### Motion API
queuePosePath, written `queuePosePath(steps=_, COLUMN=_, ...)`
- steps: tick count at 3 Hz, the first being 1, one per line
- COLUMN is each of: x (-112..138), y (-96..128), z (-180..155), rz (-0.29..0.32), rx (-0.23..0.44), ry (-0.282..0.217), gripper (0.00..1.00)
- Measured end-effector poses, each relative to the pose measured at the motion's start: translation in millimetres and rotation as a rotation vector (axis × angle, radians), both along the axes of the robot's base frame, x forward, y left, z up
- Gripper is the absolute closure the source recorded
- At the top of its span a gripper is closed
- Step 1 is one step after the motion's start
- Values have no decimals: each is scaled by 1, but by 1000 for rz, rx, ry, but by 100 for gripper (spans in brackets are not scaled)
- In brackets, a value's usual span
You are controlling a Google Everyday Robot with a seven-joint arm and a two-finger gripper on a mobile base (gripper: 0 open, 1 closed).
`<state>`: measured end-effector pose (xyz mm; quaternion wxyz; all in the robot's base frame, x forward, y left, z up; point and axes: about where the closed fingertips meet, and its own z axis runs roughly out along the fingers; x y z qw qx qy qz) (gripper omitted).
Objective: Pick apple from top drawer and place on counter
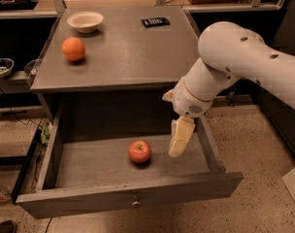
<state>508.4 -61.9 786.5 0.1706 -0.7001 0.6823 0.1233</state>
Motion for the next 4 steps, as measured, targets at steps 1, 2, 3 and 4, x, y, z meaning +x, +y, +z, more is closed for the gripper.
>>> queuePosePath(steps=1, x=-4, y=2, z=-5, rz=-4, rx=1, ry=-1, gripper=0)
queuePosePath(steps=2, x=-4, y=8, z=-22, rz=-20, rx=-25, ry=-25, gripper=0)
queuePosePath(steps=3, x=35, y=11, z=-50, rz=-75, rx=-38, ry=-87, gripper=0)
queuePosePath(steps=4, x=35, y=11, z=-50, rz=-75, rx=-38, ry=-87, gripper=0)
